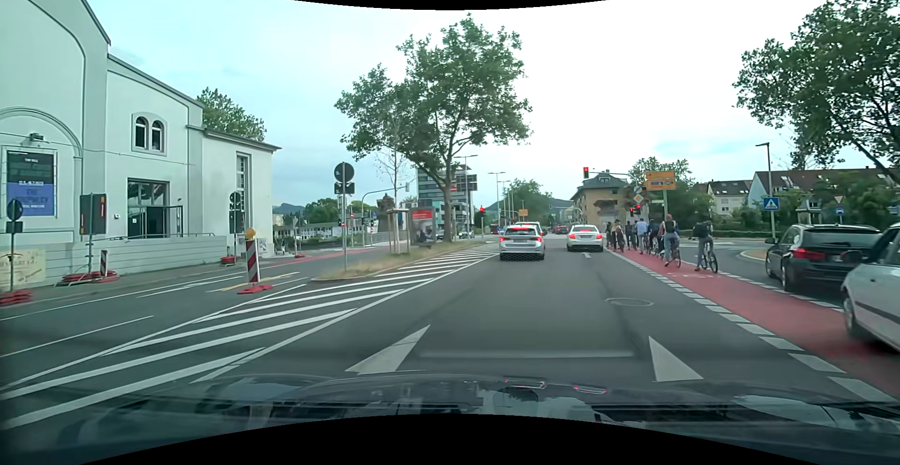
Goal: Follow the waypoints while adhering to traffic rules and regulations
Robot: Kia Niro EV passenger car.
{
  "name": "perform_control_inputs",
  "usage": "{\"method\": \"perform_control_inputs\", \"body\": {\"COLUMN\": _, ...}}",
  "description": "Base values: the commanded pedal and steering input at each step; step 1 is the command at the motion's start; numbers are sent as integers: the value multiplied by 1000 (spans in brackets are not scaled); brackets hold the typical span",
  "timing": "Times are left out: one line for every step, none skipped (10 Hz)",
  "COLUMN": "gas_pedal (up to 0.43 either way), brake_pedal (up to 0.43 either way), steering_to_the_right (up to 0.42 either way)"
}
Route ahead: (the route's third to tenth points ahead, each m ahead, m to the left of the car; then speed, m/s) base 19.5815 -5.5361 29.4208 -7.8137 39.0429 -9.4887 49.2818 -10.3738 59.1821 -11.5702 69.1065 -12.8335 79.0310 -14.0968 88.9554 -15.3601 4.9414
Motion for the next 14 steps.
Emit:
{"method": "perform_control_inputs", "body": {"gas_pedal": 0, "brake_pedal": 0, "steering_to_the_right": -75}}
{"method": "perform_control_inputs", "body": {"gas_pedal": 0, "brake_pedal": 0, "steering_to_the_right": -59}}
{"method": "perform_control_inputs", "body": {"gas_pedal": 0, "brake_pedal": 0, "steering_to_the_right": -46}}
{"method": "perform_control_inputs", "body": {"gas_pedal": 0, "brake_pedal": 18, "steering_to_the_right": -41}}
{"method": "perform_control_inputs", "body": {"gas_pedal": 0, "brake_pedal": 73, "steering_to_the_right": -38}}
{"method": "perform_control_inputs", "body": {"gas_pedal": 0, "brake_pedal": 110, "steering_to_the_right": -26}}
{"method": "perform_control_inputs", "body": {"gas_pedal": 0, "brake_pedal": 116, "steering_to_the_right": -11}}
{"method": "perform_control_inputs", "body": {"gas_pedal": 0, "brake_pedal": 116, "steering_to_the_right": 6}}
{"method": "perform_control_inputs", "body": {"gas_pedal": 0, "brake_pedal": 110, "steering_to_the_right": 25}}
{"method": "perform_control_inputs", "body": {"gas_pedal": 0, "brake_pedal": 110, "steering_to_the_right": 36}}
{"method": "perform_control_inputs", "body": {"gas_pedal": 0, "brake_pedal": 116, "steering_to_the_right": 45}}
{"method": "perform_control_inputs", "body": {"gas_pedal": 0, "brake_pedal": 128, "steering_to_the_right": 54}}
{"method": "perform_control_inputs", "body": {"gas_pedal": 0, "brake_pedal": 140, "steering_to_the_right": 81}}
{"method": "perform_control_inputs", "body": {"gas_pedal": 0, "brake_pedal": 152, "steering_to_the_right": 101}}
